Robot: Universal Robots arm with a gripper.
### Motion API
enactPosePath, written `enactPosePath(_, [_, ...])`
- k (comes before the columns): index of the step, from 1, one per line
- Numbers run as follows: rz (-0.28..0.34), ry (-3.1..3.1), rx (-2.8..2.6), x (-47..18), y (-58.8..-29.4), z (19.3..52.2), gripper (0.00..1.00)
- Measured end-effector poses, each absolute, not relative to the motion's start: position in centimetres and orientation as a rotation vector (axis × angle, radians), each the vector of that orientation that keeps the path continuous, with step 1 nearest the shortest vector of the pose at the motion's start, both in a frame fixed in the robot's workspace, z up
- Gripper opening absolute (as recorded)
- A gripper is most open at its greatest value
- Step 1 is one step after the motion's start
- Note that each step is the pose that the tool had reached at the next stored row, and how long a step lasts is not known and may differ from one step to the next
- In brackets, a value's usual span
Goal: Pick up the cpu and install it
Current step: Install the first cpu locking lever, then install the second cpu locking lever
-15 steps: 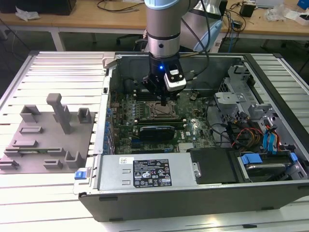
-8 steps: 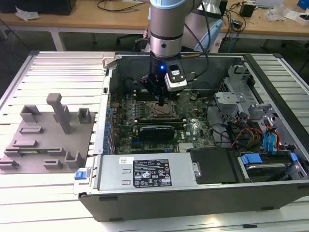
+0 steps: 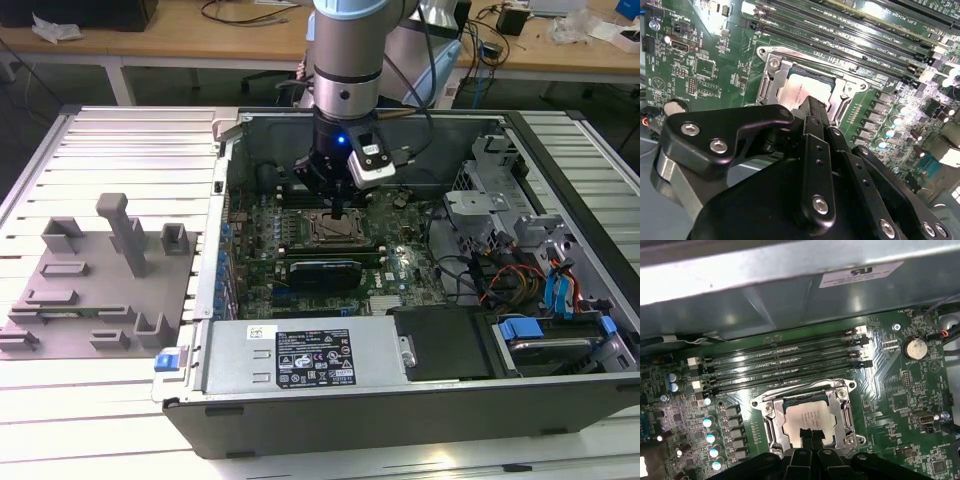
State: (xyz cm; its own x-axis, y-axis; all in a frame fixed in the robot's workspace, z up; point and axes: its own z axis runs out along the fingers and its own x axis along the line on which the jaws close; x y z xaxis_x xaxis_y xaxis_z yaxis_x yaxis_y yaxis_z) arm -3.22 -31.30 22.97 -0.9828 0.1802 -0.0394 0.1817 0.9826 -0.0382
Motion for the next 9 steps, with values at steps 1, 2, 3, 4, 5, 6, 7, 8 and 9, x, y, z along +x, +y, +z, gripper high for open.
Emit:
enactPosePath(1, [-0.064, 3.093, 0.273, -3.23, -31.30, 22.97, 0.11])
enactPosePath(2, [-0.064, 3.094, 0.263, -3.23, -31.30, 22.97, 0.11])
enactPosePath(3, [-0.064, 3.094, 0.256, -3.23, -31.30, 22.97, 0.11])
enactPosePath(4, [-0.064, 3.095, 0.246, -3.23, -31.30, 22.97, 0.11])
enactPosePath(5, [-0.064, 3.096, 0.231, -3.23, -31.30, 22.97, 0.11])
enactPosePath(6, [-0.064, 3.097, 0.217, -3.23, -31.30, 22.97, 0.11])
enactPosePath(7, [-0.063, 3.097, 0.208, -3.23, -31.30, 22.97, 0.11])
enactPosePath(8, [-0.063, 3.098, 0.199, -3.23, -31.30, 22.97, 0.11])
enactPosePath(9, [-0.063, 3.099, 0.179, -3.23, -31.30, 22.97, 0.11])
